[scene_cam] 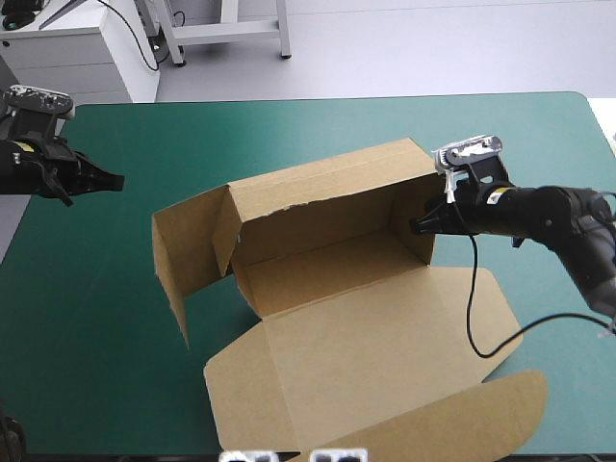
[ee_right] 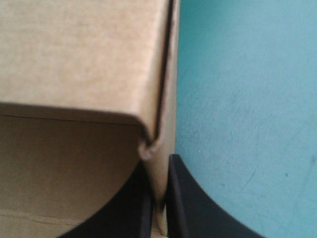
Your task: Fold the box
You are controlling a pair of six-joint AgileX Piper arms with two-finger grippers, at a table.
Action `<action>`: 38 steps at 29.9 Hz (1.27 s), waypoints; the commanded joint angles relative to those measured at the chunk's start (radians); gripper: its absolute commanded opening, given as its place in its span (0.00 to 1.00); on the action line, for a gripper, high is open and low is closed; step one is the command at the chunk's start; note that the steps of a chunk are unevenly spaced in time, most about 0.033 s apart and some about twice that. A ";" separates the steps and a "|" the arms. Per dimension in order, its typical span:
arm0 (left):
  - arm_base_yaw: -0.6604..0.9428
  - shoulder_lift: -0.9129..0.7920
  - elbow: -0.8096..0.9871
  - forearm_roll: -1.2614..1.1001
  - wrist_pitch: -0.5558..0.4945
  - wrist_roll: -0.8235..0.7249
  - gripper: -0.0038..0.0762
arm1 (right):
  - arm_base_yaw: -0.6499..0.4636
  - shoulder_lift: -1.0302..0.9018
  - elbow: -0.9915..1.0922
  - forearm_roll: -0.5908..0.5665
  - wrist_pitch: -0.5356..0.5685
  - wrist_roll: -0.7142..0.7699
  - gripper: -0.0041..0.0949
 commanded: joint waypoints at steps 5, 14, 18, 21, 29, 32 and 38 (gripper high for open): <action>-0.001 -0.031 -0.026 -0.024 -0.049 -0.012 0.04 | -0.007 0.229 -0.292 -0.089 0.279 0.149 0.02; -0.001 -0.031 -0.026 -0.026 -0.048 -0.012 0.04 | -0.007 0.507 -0.566 -0.078 0.417 0.165 0.02; -0.001 -0.033 -0.026 -0.029 -0.048 -0.012 0.04 | -0.007 0.578 -0.627 -0.082 0.418 0.165 0.02; -0.001 -0.033 -0.026 -0.032 -0.048 -0.012 0.04 | -0.007 0.601 -0.643 -0.082 0.390 0.165 0.02; -0.001 -0.033 -0.026 -0.073 -0.046 -0.010 0.04 | -0.007 0.607 -0.650 -0.082 0.282 0.162 0.45; -0.001 -0.033 -0.026 -0.067 -0.046 -0.008 0.04 | -0.007 0.607 -0.681 -0.082 0.282 0.159 0.67; -0.001 -0.033 -0.026 -0.063 -0.048 -0.008 0.04 | -0.007 0.607 -0.810 -0.119 0.458 0.158 0.76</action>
